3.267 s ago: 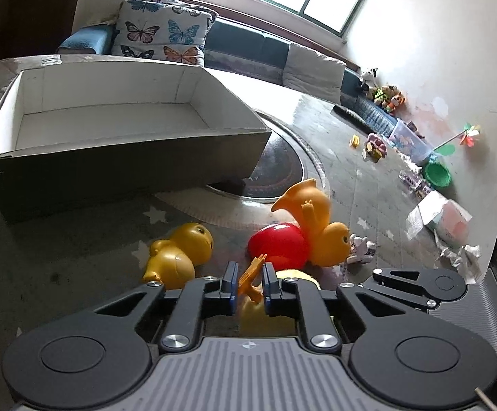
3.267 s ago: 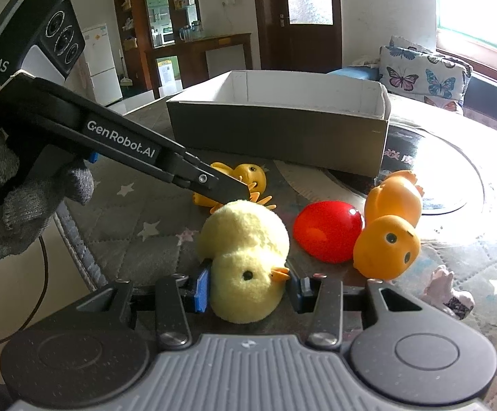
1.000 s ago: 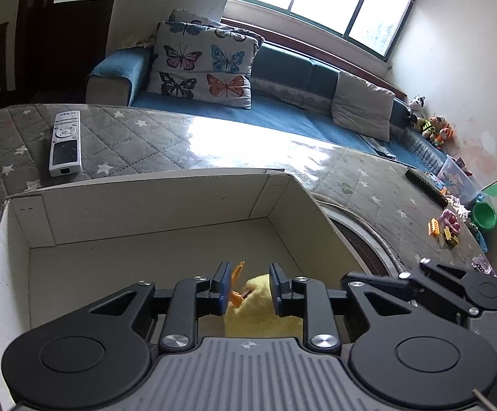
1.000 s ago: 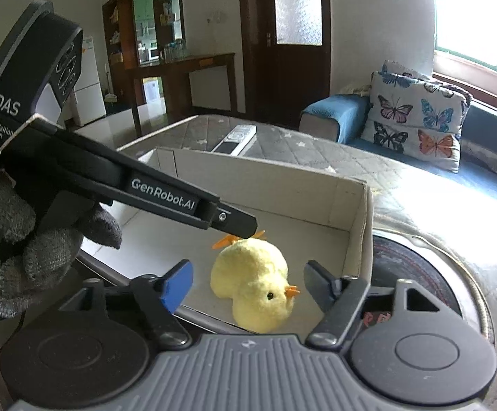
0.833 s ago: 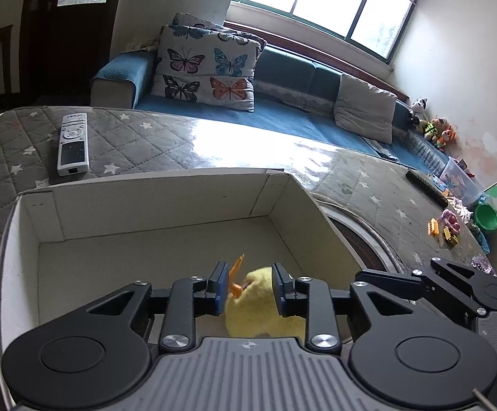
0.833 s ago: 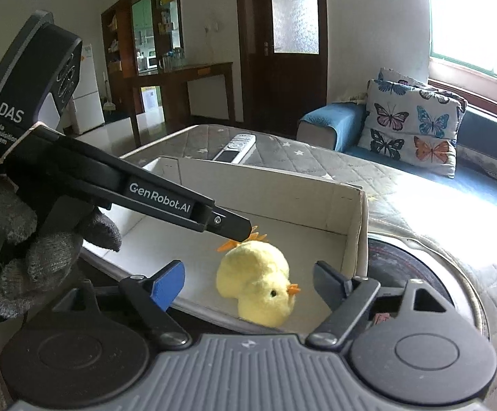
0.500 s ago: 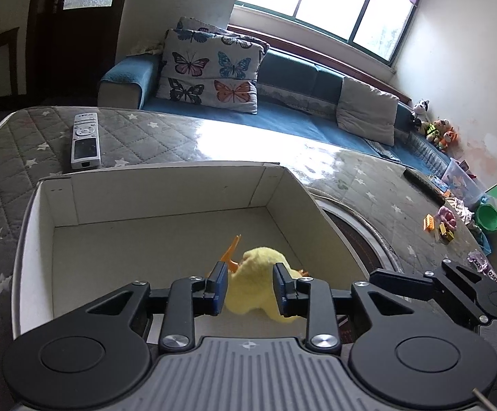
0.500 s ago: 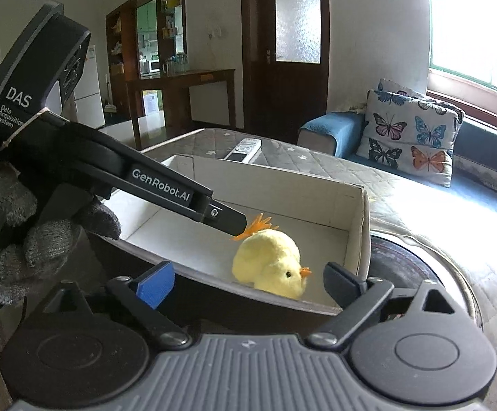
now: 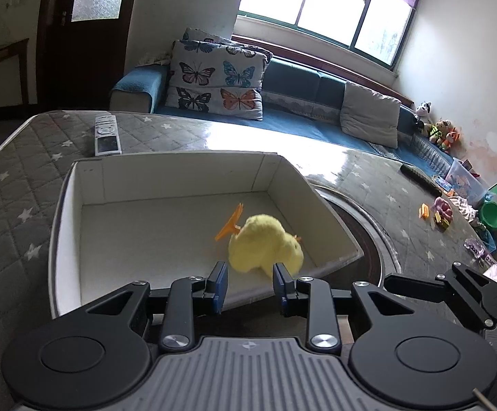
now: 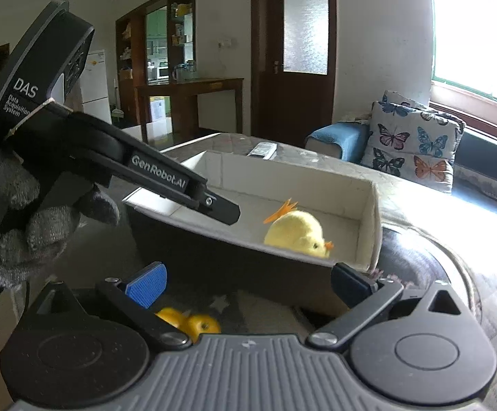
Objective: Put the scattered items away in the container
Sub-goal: 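Withdraw the left tool and move it to the yellow rubber duck, then close the left tool fingers on the yellow rubber duck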
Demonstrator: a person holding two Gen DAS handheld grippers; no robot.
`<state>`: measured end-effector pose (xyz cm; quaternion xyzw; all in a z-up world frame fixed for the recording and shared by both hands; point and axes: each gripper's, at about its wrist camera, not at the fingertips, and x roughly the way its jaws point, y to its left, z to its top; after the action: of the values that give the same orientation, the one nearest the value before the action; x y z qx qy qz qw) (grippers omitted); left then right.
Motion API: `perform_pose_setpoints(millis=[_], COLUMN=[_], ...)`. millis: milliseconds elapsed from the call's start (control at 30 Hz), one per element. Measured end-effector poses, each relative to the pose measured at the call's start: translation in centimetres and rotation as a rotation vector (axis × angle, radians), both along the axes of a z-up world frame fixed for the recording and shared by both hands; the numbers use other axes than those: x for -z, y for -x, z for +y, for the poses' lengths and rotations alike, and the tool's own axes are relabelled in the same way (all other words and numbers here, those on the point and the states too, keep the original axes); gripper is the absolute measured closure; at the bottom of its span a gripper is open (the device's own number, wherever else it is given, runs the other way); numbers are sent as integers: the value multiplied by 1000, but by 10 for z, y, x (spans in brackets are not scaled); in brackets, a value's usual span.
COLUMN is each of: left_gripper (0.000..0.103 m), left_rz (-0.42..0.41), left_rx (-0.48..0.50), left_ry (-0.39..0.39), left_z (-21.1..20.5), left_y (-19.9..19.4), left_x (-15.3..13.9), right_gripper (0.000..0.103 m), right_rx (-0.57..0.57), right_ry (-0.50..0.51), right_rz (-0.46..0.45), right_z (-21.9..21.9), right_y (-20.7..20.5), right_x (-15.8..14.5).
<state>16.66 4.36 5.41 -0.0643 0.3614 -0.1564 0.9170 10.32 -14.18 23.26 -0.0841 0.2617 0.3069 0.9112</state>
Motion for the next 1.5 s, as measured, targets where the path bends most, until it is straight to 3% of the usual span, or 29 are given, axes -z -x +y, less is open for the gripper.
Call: perform_pose_setpoints(millis=[267,667,1000,1500], left_gripper=[72,72,72,69], left_rz=[16,88,103,130], left_rx=[-19,-22,4,99], left_ry=[-15,55,66,4], left_z=[9,16,9,-2], left_y=[34,65,70,56], left_x=[13,37,41,48], right_gripper=[0,0,0,0], right_rx=[-52,-127,-125,-127], right_ry=[17,49,70,85], right_rz=[-5,41,74,98], right_z=[5,25,39,53], right_y=[33,50,36,23], right_x=[9,34,50,66])
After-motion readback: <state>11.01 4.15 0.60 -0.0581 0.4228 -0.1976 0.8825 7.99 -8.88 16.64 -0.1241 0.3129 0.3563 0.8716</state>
